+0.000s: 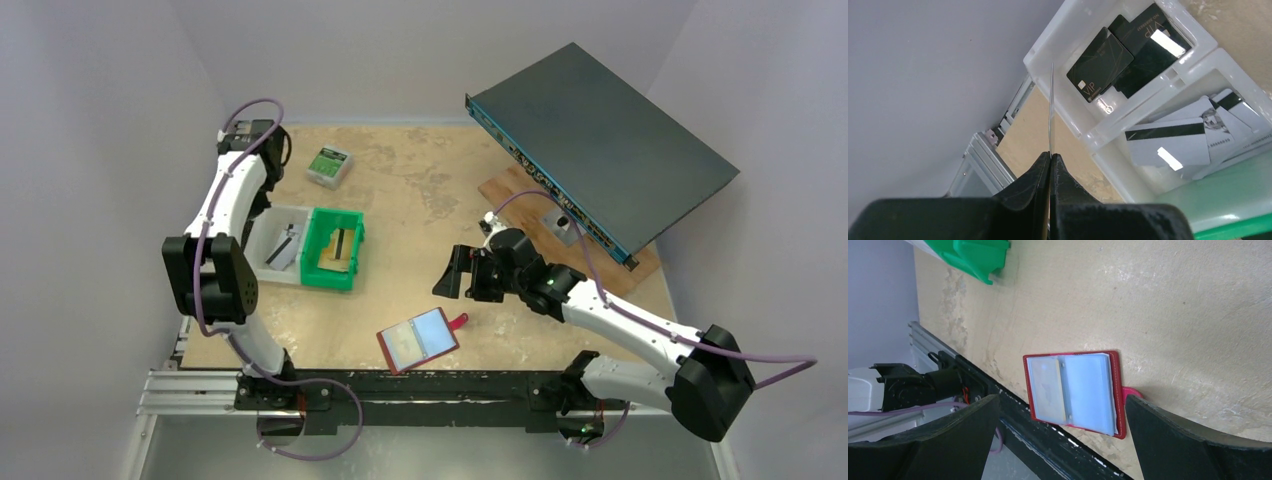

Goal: Take the credit cards out of the card holder
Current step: Place the credit card in the storage box.

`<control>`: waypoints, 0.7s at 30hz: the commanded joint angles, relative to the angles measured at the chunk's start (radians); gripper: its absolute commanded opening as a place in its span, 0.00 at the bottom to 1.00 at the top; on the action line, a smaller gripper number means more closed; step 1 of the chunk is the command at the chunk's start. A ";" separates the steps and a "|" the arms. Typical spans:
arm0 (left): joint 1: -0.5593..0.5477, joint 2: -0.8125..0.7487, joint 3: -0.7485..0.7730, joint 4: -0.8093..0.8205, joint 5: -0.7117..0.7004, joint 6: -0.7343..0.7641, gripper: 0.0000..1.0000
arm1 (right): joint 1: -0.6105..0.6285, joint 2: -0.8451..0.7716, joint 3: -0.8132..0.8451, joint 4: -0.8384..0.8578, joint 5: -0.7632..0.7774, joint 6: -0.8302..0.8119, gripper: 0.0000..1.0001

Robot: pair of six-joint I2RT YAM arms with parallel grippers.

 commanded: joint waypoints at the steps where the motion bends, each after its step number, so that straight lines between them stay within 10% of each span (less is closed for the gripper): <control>1: 0.064 0.066 0.062 0.039 0.052 0.071 0.00 | 0.000 -0.018 0.055 -0.017 -0.015 -0.029 0.99; 14: 0.146 0.225 0.095 0.067 0.155 0.075 0.00 | 0.000 0.009 0.082 -0.033 -0.020 -0.057 0.99; 21: 0.157 0.195 0.097 0.047 0.187 0.053 0.38 | 0.001 0.035 0.083 -0.024 -0.029 -0.066 0.99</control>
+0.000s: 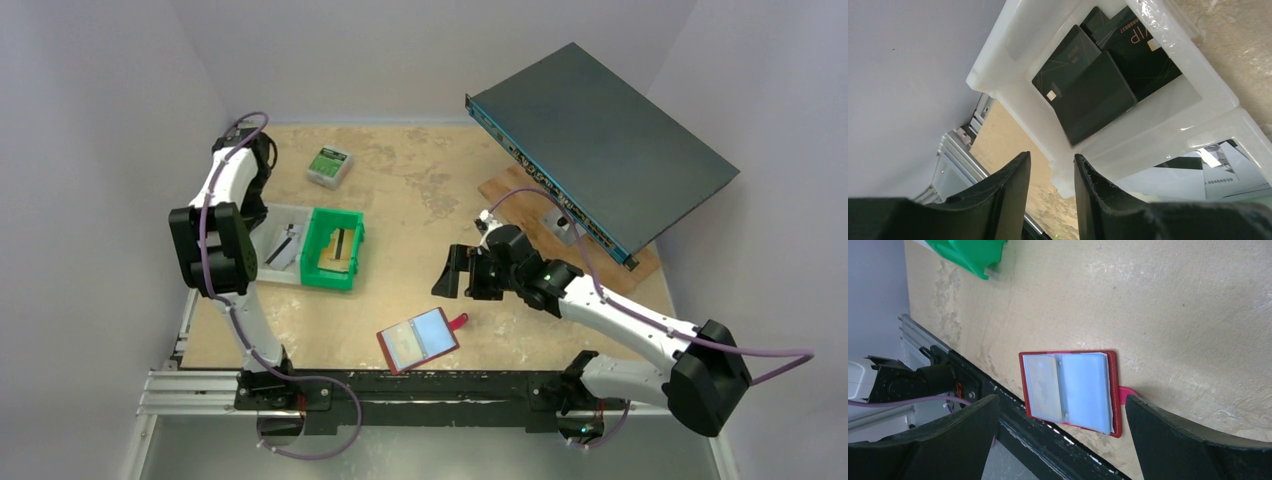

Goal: Take the credit cards out of the card holder
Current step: Place the credit card in the storage box, then remove the credit card from the card holder.

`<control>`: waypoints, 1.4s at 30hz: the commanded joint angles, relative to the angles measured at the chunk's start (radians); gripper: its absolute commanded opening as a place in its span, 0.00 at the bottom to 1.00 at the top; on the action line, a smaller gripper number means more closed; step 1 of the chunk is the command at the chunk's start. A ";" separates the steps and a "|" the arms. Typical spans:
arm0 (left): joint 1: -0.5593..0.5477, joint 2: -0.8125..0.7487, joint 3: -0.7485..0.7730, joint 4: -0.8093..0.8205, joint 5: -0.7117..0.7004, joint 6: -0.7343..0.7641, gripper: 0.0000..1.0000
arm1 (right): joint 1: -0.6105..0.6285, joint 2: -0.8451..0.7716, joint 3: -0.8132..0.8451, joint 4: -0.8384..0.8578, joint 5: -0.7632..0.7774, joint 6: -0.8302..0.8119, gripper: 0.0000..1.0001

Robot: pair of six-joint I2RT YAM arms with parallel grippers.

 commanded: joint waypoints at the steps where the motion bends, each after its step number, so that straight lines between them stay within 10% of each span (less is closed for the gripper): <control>1: 0.010 -0.055 0.035 -0.007 0.033 -0.004 0.42 | -0.001 0.012 0.046 0.013 -0.021 -0.029 0.99; 9: -0.009 -0.259 -0.074 0.025 0.165 0.013 0.63 | 0.002 0.056 0.050 0.010 0.026 -0.056 0.99; 22: -0.348 -0.700 -0.514 0.249 0.749 -0.107 0.66 | 0.181 0.138 0.081 0.023 0.199 -0.026 0.85; 42: -0.688 -0.943 -1.022 0.497 0.814 -0.404 0.66 | 0.483 0.489 0.280 -0.059 0.406 0.063 0.50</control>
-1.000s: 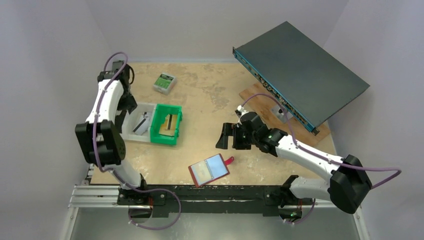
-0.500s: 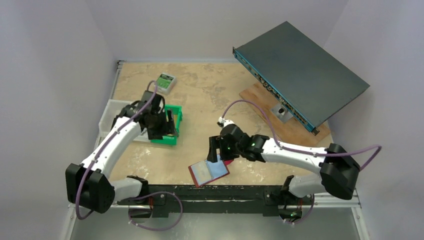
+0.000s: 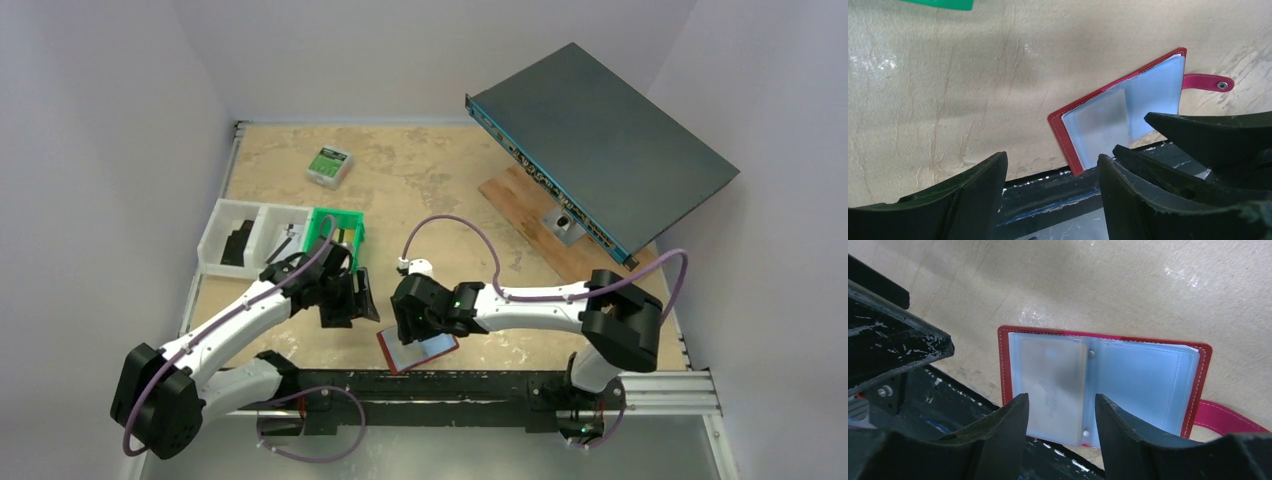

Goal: Take the credit cards out of the card holder
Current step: Remove the credit card from the card holder.

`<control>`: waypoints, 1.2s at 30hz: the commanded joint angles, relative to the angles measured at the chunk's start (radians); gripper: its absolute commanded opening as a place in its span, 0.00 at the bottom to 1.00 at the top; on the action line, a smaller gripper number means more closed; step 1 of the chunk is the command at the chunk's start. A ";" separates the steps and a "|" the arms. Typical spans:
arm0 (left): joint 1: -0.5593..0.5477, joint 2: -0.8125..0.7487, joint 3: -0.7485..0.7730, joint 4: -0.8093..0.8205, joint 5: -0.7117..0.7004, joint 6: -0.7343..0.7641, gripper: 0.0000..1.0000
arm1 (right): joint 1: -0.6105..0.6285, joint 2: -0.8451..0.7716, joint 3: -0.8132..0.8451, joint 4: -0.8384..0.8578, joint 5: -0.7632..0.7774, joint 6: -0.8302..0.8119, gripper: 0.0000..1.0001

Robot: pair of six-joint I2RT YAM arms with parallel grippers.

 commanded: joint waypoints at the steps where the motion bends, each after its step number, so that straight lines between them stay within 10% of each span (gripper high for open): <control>1: -0.008 -0.056 -0.045 0.050 -0.020 -0.073 0.67 | 0.042 0.049 0.073 -0.047 0.079 0.024 0.50; 19: -0.008 -0.091 -0.117 0.060 -0.018 -0.129 0.67 | 0.102 0.232 0.191 -0.204 0.133 0.063 0.49; 27: -0.007 -0.070 -0.127 0.079 0.029 -0.098 0.65 | 0.092 0.241 0.133 -0.139 0.058 0.092 0.31; 36: -0.025 -0.029 -0.136 0.143 0.127 -0.058 0.35 | 0.028 0.176 0.010 0.036 -0.065 0.120 0.11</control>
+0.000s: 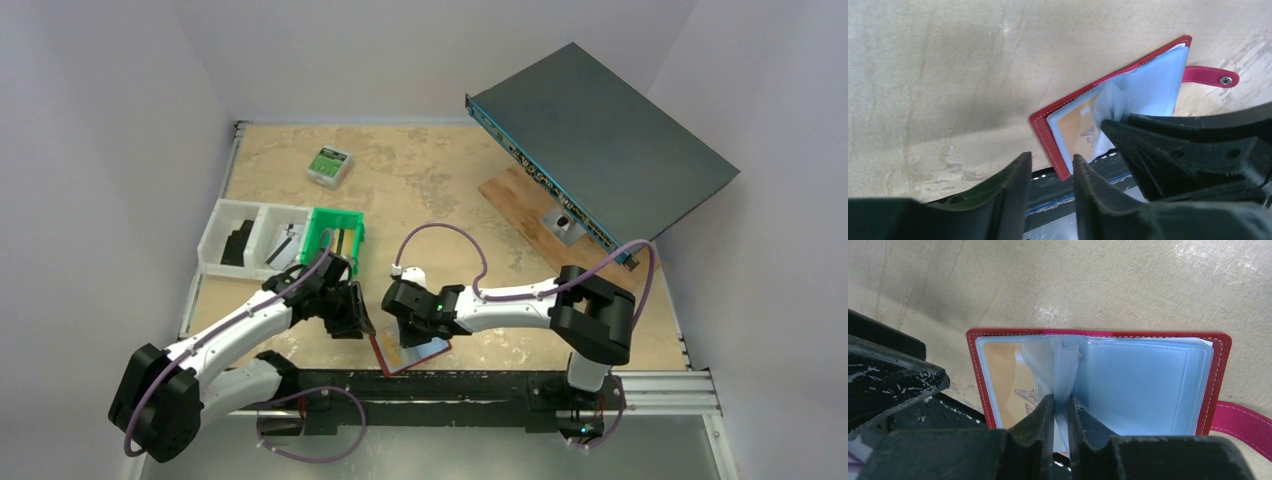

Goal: Take the credit cards out of the card holder
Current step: Remove the credit card from the card holder.

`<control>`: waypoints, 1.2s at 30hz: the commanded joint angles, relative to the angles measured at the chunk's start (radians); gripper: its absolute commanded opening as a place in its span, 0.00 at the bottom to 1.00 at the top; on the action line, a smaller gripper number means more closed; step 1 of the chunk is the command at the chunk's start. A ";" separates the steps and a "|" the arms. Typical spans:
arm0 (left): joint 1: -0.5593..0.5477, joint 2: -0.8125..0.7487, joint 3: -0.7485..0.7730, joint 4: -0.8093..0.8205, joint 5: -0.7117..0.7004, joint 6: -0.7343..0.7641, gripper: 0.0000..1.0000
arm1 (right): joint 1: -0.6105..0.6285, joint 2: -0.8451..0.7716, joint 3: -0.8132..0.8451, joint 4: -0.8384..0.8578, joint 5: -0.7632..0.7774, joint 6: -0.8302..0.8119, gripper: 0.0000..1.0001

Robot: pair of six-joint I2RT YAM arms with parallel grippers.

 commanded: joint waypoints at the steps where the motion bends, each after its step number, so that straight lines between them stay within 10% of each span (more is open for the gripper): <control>1: -0.022 0.013 0.004 0.064 0.069 0.032 0.30 | -0.034 0.000 -0.101 0.105 -0.106 0.038 0.10; 10: -0.093 0.118 0.030 0.174 0.117 0.023 0.01 | -0.115 -0.071 -0.258 0.311 -0.215 0.107 0.03; 27: -0.153 0.356 0.044 0.304 0.098 0.013 0.00 | -0.223 -0.202 -0.508 0.665 -0.324 0.272 0.00; 36: -0.170 0.404 0.097 0.306 0.106 0.036 0.00 | -0.224 -0.273 -0.472 0.650 -0.311 0.235 0.22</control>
